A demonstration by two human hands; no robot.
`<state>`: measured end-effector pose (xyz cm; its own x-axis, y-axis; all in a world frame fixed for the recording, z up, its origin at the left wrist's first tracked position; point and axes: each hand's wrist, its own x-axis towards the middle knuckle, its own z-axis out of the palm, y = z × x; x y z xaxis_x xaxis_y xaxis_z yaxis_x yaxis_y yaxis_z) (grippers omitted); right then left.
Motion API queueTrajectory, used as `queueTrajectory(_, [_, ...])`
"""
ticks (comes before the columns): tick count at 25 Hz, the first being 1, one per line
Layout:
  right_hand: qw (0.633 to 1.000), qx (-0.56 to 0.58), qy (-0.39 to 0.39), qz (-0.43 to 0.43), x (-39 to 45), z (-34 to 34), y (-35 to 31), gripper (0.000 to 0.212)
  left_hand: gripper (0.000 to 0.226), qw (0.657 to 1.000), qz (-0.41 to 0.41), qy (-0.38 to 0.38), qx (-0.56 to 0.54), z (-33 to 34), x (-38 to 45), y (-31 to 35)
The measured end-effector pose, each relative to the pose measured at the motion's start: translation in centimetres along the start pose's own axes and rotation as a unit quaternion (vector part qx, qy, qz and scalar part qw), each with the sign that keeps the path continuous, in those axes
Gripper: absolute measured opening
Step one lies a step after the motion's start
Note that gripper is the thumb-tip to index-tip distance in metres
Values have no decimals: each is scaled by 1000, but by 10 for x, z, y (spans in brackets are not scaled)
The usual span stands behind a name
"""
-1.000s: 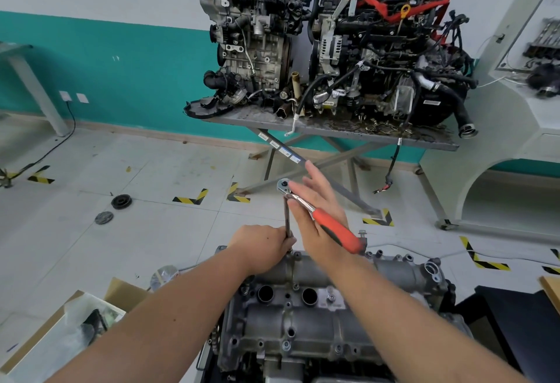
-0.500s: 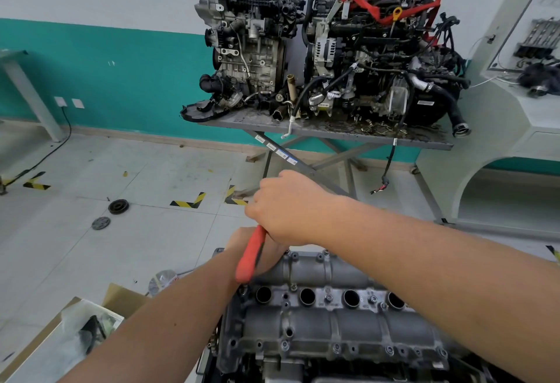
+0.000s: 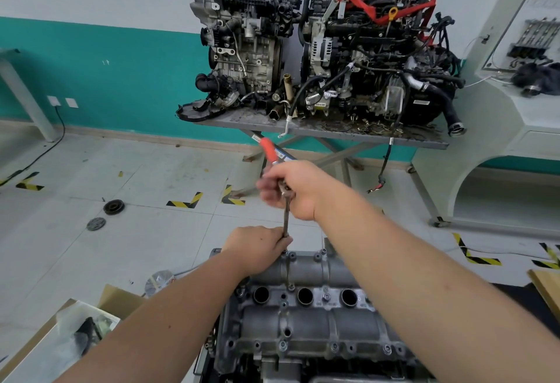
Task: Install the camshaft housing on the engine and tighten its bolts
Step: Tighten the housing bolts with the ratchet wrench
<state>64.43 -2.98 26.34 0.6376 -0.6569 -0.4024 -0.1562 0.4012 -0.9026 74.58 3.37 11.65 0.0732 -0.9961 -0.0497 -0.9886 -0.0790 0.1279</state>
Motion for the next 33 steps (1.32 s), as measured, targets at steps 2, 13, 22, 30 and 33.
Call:
queueTrajectory(2, [969, 237, 61, -40, 2, -2, 19, 9, 43, 1000, -3, -7, 4, -1, 1, 1])
queueTrajectory(13, [959, 210, -46, -186, -16, -17, 56, 42, 43, 1000, 2, -21, 9, 0, 1, 2])
queueTrajectory(22, [679, -366, 181, -610, -3, -27, 88, 17, 32, 999, -5, -33, 40, 0, 2, 2])
queueTrajectory(30, [453, -739, 16, -499, -20, -35, 28, 46, 36, 996, -72, -22, -52, 13, 6, -3])
queueTrajectory(33, [383, -821, -111, -409, -30, -39, -7, 57, 29, 998, -43, -22, 49, 1, 1, 6])
